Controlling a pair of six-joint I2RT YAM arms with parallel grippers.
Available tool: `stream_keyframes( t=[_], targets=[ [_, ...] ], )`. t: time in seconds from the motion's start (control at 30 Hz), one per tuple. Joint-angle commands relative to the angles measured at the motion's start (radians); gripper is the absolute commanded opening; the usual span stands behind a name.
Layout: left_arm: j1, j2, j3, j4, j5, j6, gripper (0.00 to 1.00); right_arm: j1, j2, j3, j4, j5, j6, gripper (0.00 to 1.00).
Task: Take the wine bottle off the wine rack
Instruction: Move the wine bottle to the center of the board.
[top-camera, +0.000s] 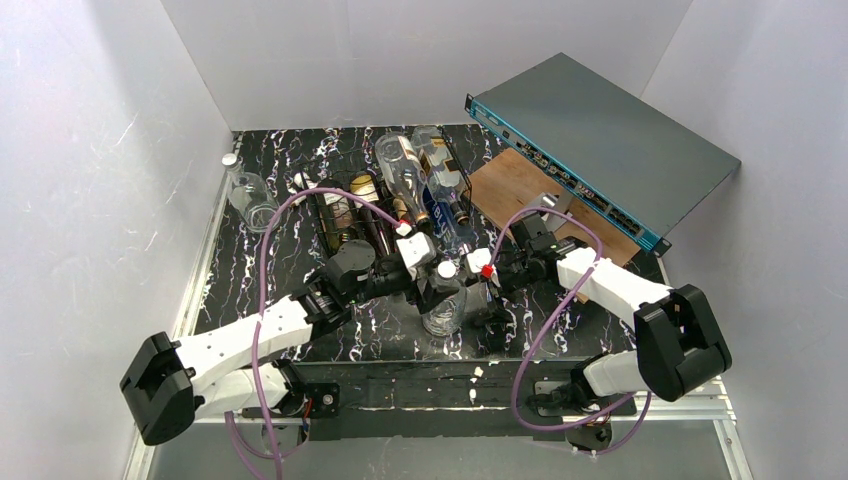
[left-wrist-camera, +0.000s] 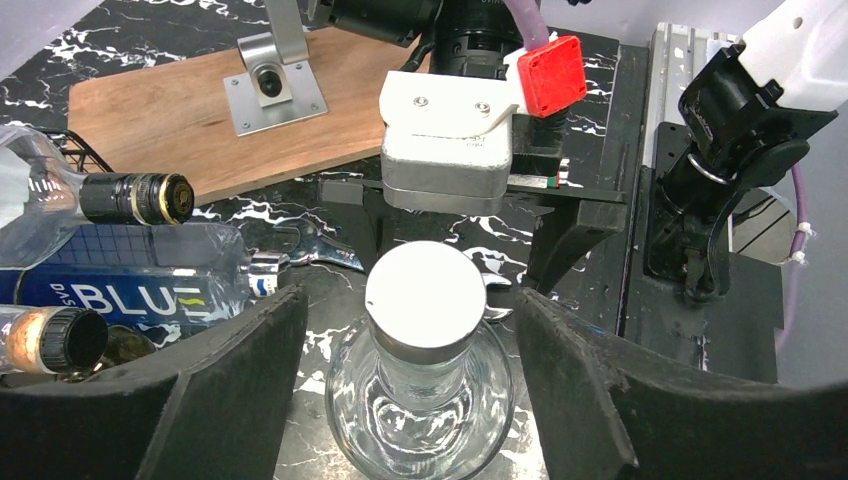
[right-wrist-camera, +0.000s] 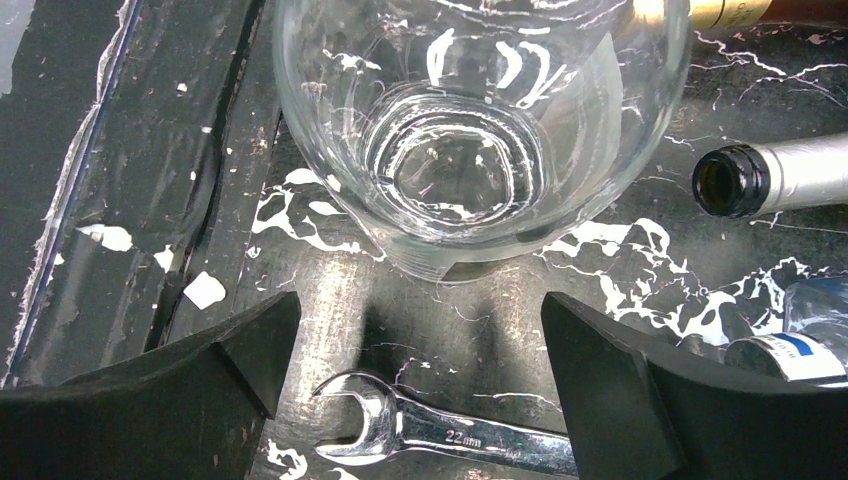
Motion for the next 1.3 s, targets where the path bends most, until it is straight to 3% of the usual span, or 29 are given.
stream_keyframes(
  t=[0.0, 0.23, 0.67, 0.87, 1.1, 1.27],
  targets=[
    [-0.004, 0.009, -0.001, 0.042, 0.006, -0.012, 0.7, -0.006, 0.012, 0.041, -0.018, -0.015, -0.013, 1.0],
    [-0.005, 0.028, -0.005, 0.043, 0.003, -0.024, 0.63, -0.006, 0.023, 0.044, -0.022, -0.012, -0.014, 1.0],
    [-0.004, 0.072, 0.004, 0.044, 0.015, -0.014, 0.66, -0.006, 0.023, 0.045, -0.022, -0.007, -0.014, 1.0],
    [-0.004, 0.079, 0.011, 0.048, 0.023, -0.01, 0.41, -0.006, 0.022, 0.045, -0.023, -0.004, -0.014, 1.0],
    [-0.005, 0.065, 0.012, 0.048, 0.021, -0.005, 0.01, -0.006, 0.013, 0.045, -0.024, -0.004, -0.016, 1.0],
    [-0.004, 0.015, -0.004, 0.04, -0.017, -0.031, 0.0, -0.006, 0.006, 0.047, -0.028, -0.004, -0.016, 1.0]
  ],
)
